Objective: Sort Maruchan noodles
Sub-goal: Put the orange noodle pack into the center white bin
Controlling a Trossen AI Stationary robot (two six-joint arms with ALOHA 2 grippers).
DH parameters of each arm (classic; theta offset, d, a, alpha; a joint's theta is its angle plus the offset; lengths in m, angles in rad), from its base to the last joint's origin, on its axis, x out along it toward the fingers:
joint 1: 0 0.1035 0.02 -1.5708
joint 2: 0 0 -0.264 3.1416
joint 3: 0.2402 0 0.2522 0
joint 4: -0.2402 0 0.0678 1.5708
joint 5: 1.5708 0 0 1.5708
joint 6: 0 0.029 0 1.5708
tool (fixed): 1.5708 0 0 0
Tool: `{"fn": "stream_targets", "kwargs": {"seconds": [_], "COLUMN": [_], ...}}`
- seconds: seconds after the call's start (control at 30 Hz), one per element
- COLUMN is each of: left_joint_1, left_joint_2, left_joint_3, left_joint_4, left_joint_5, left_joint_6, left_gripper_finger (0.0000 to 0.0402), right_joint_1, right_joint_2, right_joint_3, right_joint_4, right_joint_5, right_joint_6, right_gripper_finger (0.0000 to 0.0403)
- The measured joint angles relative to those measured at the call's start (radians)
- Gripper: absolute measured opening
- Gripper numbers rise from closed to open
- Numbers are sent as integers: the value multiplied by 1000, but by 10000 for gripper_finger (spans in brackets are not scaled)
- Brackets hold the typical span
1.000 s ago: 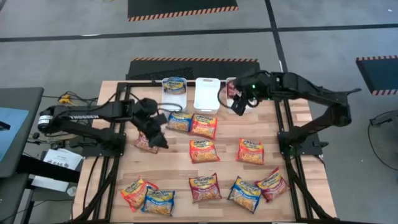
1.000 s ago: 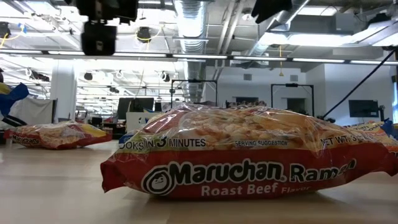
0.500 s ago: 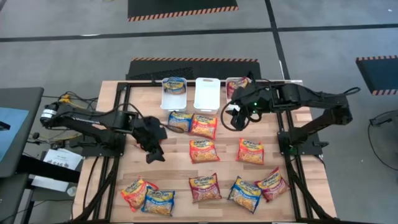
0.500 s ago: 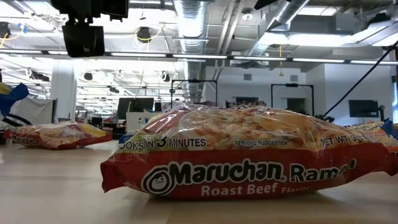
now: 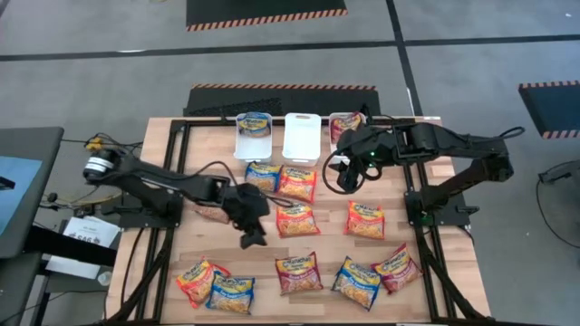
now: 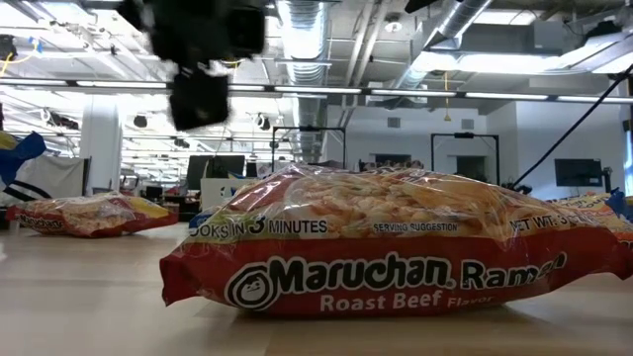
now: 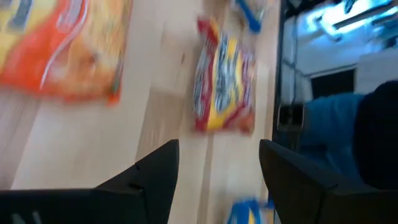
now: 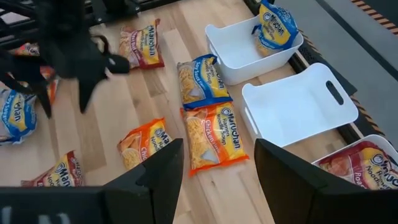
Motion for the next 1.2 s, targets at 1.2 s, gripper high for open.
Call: {"fn": "stream_targets", "kwargs": {"seconds": [1.2], "left_joint_1": [293], "left_joint_2": [320], "left_joint_3": [317], "left_joint_4": [-204], "left_joint_5": [-158], "left_joint_6": [388], "left_gripper_finger": [208], "right_joint_1": [0], "right_joint_2": [0], "right_joint_3": [0], "right_joint_4": [-5], "right_joint_5": [-3], "right_joint_6": [-10], "right_gripper_finger": [223]}}
